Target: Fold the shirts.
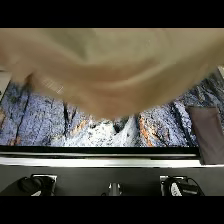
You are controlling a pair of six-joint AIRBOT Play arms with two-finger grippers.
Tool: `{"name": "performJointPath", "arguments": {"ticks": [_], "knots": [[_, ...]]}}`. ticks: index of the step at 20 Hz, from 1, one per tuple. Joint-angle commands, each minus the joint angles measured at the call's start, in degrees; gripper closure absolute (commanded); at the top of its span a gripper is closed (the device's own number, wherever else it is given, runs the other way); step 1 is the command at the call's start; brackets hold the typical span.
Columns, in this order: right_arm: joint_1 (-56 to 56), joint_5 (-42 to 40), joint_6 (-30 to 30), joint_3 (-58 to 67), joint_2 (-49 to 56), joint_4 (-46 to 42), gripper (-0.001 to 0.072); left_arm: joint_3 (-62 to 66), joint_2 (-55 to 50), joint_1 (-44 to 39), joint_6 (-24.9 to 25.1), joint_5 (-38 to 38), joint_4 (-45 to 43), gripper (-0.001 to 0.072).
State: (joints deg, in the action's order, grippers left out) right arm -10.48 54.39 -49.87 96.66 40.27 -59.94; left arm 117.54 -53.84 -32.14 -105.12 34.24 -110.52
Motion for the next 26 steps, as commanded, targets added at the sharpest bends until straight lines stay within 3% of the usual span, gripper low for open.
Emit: {"name": "performJointPath", "arguments": {"ticks": [1,3,5,7,10,15,16,17,18,19,22,23,24,26], "knots": [[0.0,18.3,-3.7,0.2,4.7,-1.0,0.0698,-0.3,-1.6,6.4,-0.4,-0.5,-0.5,0.0681],[0.0,30.9,-7.8,-2.7,10.4,-0.6,0.0698,-2.3,-4.7,10.3,-0.5,1.2,0.4,0.0681],[0.0,38.1,-6.4,-11.3,15.0,0.5,0.0698,-5.9,-9.6,11.9,-0.3,1.4,4.8,0.0681],[0.0,36.1,-4.9,-24.7,16.5,0.1,0.0698,-9.9,-16.9,11.6,-0.3,1.4,8.6,0.0681],[0.0,26.4,-5.0,-43.5,16.7,0.6,0.0698,-14.3,-30.0,11.3,-0.4,4.6,17.8,0.0681],[0.0,23.5,-2.6,-56.0,16.7,0.7,0.0697,-14.7,-47.2,11.3,-0.3,17.9,38.4,0.0678],[0.0,23.2,-2.1,-56.2,16.7,0.3,0.0697,-14.7,-48.6,11.4,-0.3,20.1,40.9,0.0644],[0.0,22.6,-1.9,-56.2,16.7,0.3,0.0697,-14.6,-49.4,11.7,0.4,23.1,41.6,0.048],[0.0,21.7,-1.9,-56.2,16.7,0.3,0.0697,-14.6,-49.3,12.4,4.0,27.5,41.5,0.0179],[0.0,20.9,-1.9,-56.2,16.7,0.3,0.0697,-14.3,-49.0,13.7,7.6,33.0,41.4,-0.0011],[0.0,19.6,-1.9,-56.2,16.7,0.3,0.0697,-13.6,-47.5,19.8,11.5,58.4,36.4,-0.0013],[0.0,19.3,-1.7,-56.2,16.7,0.3,0.0697,-15.8,-45.7,21.5,13.5,62.0,36.7,-0.0013],[0.0,19.1,-1.4,-56.2,16.7,0.3,0.0696,-20.3,-42.2,22.9,13.6,61.7,37.6,-0.0013],[0.0,18.7,-1.2,-56.2,16.7,0.3,0.0696,-34.1,-33.4,23.5,12.8,54.1,40.1,-0.0013]]}}
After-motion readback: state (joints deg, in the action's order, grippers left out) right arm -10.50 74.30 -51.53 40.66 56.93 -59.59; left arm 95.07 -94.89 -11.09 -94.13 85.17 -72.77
